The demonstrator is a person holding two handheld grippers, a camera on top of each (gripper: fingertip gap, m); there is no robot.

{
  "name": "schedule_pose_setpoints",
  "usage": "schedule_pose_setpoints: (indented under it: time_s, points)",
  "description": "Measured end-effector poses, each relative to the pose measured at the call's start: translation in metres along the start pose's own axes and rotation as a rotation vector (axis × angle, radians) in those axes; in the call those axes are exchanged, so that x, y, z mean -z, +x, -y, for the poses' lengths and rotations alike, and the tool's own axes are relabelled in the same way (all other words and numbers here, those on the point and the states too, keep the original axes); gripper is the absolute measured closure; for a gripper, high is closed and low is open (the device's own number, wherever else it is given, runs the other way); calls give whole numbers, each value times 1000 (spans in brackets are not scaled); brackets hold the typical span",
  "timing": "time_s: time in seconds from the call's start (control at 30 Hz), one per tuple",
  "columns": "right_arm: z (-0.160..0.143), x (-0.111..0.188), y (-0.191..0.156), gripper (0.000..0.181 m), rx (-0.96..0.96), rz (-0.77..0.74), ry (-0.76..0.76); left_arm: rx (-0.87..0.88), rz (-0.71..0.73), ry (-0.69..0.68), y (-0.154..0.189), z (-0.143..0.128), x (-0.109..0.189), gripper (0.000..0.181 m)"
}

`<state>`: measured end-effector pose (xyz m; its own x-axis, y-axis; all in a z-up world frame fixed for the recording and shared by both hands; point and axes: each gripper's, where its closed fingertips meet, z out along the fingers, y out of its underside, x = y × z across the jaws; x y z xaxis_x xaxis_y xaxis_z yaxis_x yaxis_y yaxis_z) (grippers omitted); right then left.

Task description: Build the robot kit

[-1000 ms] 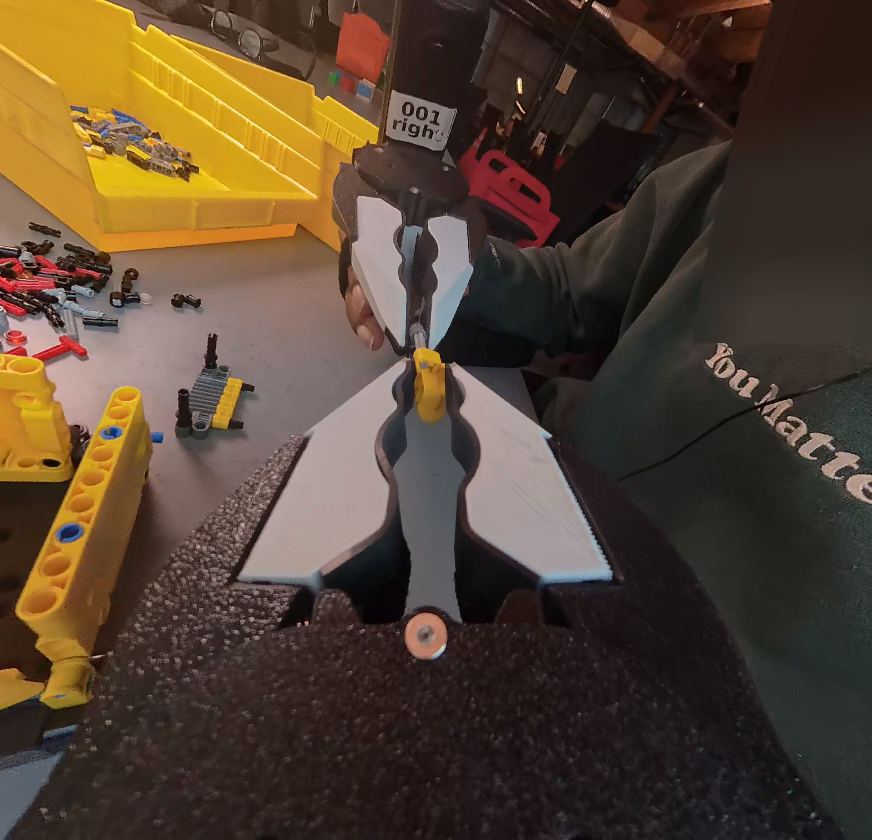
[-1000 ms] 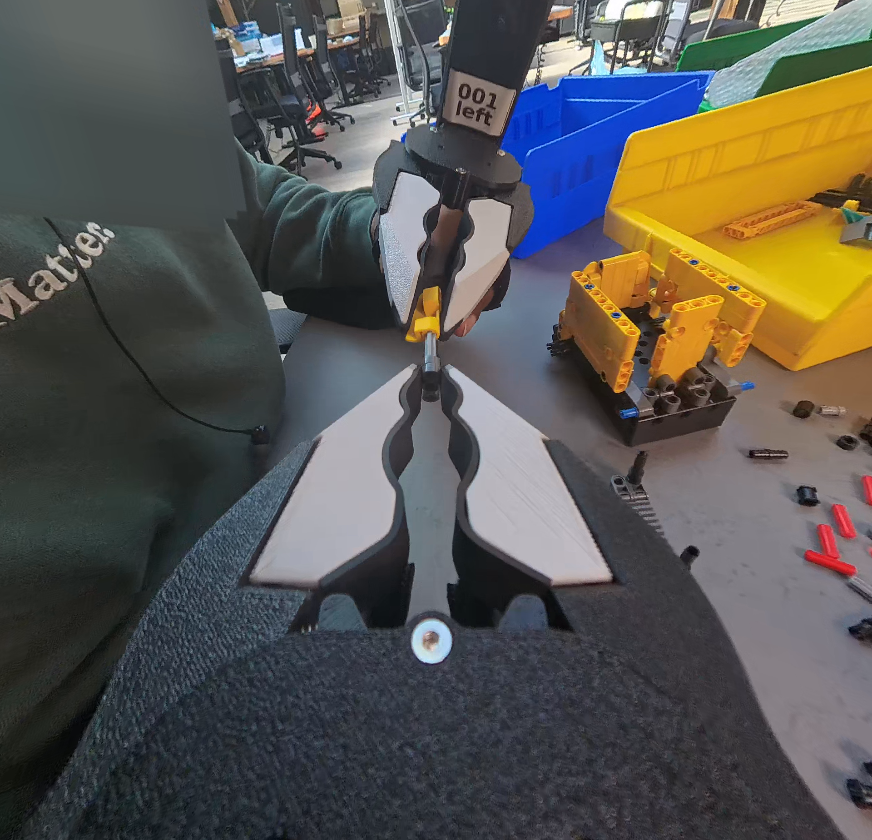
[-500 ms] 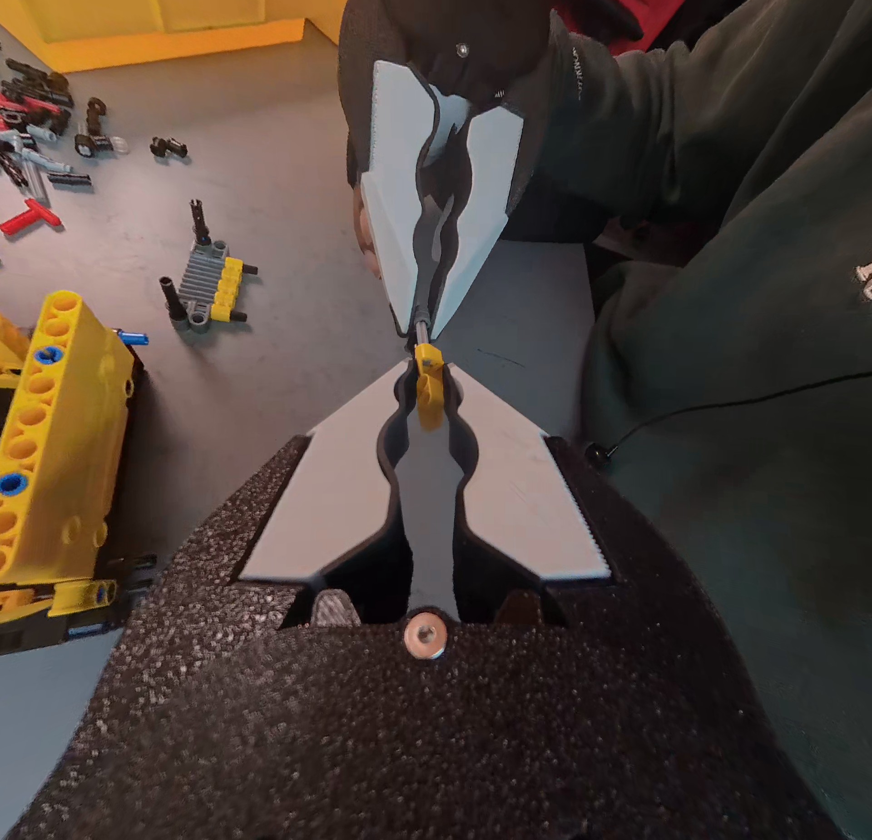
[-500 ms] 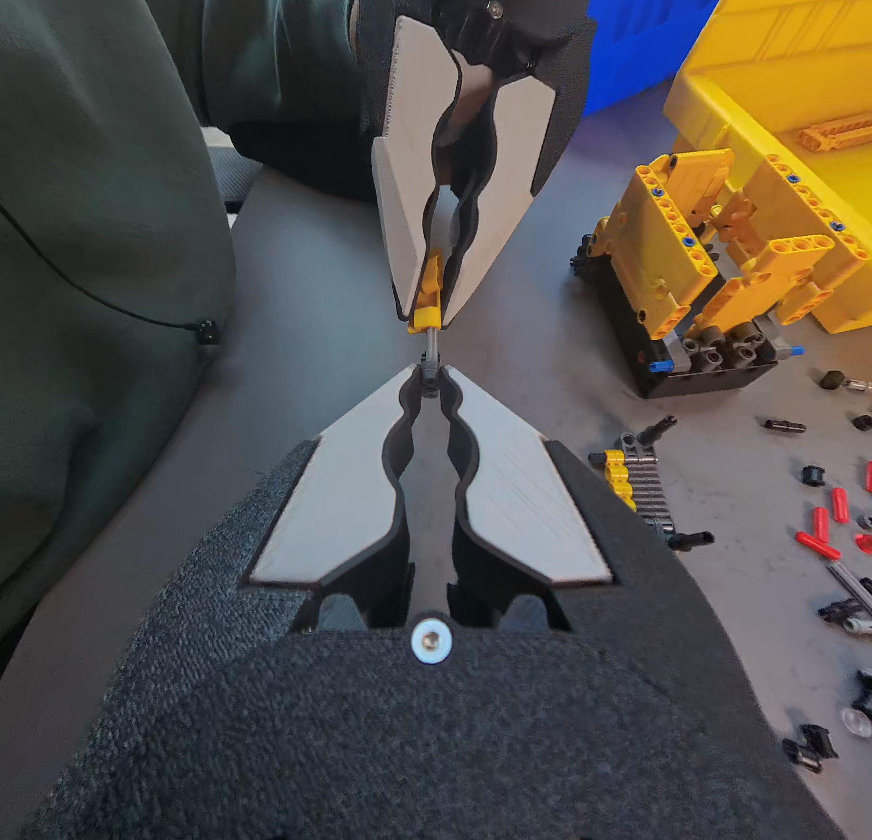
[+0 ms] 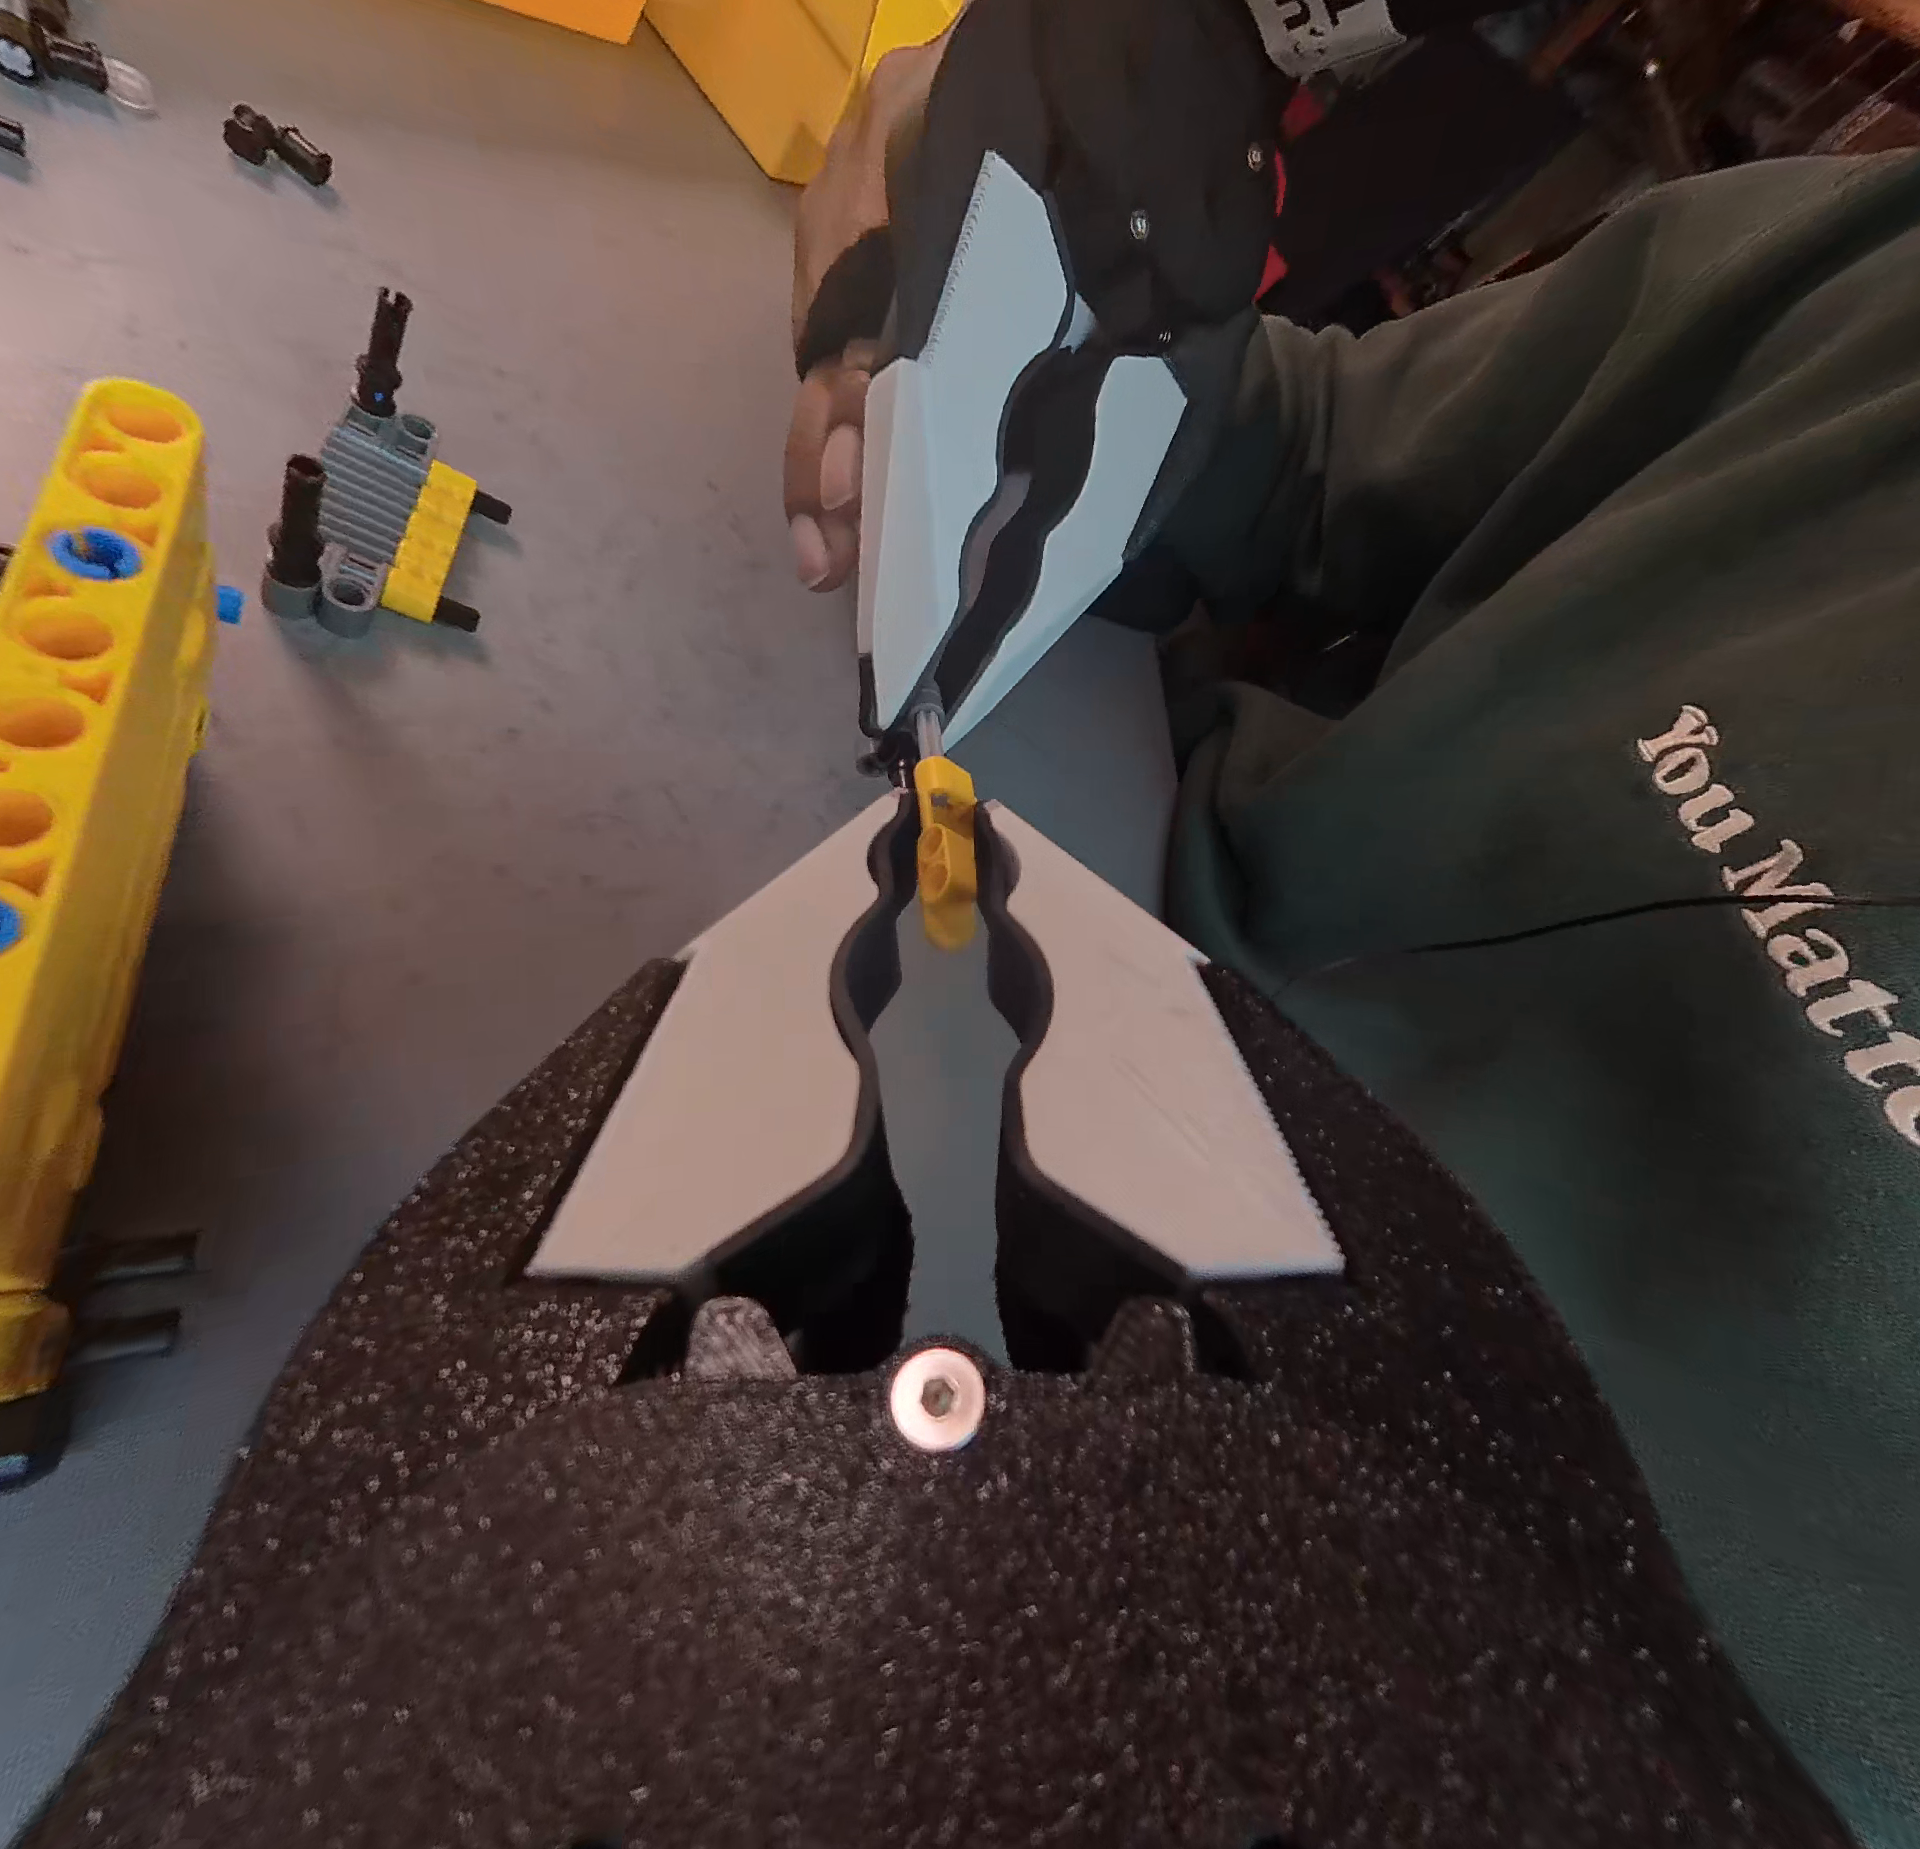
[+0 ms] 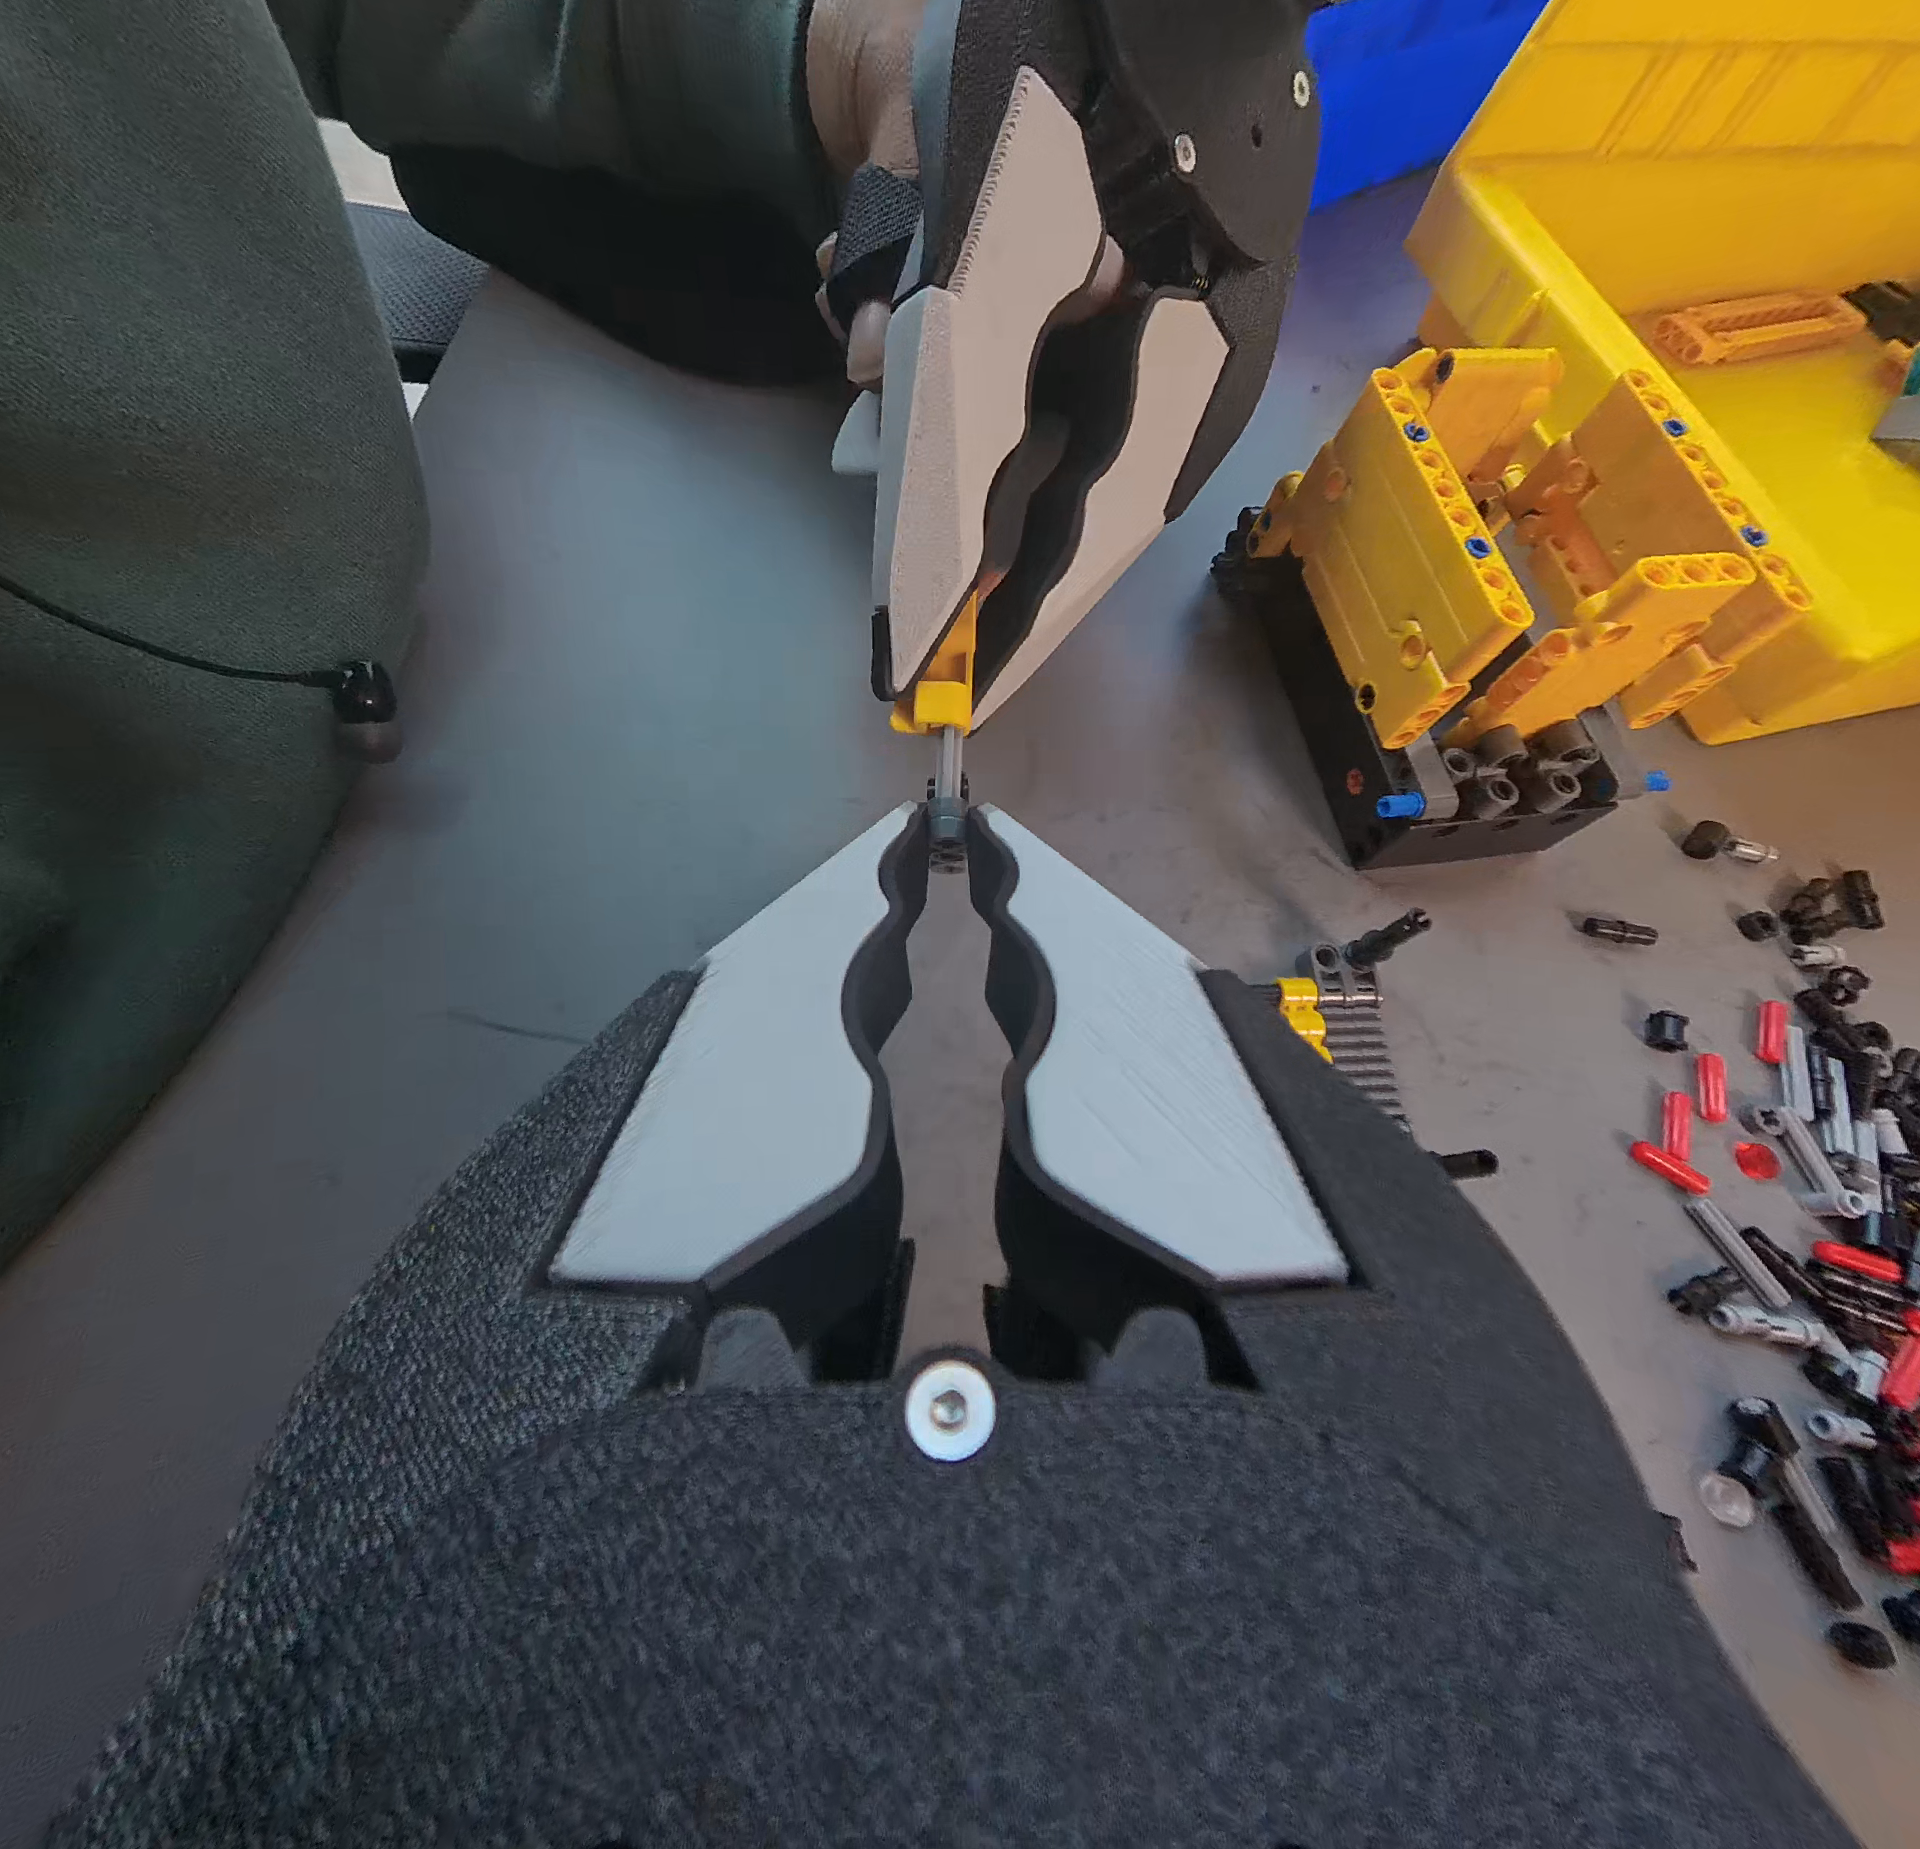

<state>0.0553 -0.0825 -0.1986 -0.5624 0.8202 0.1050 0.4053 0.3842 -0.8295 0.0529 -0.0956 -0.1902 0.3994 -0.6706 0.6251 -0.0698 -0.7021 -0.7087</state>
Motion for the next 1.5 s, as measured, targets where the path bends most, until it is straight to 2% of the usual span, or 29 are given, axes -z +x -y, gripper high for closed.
schedule_pose_setpoints:
  time_s: [0.5, 0.8, 1.13, 1.4, 1.5]
  points:
    - [-9, -6, 5, 176, 5, -21, -38, 41, 37, 6, -11, -3, -4, 173]
    - [-1, -1, 5, 177, 15, -30, 6, 42, -4, 44, -6, 2, -3, 174]
    - [-5, -3, -1, 177, 44, -16, -25, 22, 7, 11, -5, -3, -8, 174]
    - [-7, -3, -4, 178, 66, -12, -42, -17, 34, -9, -4, -6, -11, 174]
    - [-6, -2, 2, 176, 112, -62, -41, -126, 104, -12, -6, -3, -9, 173]
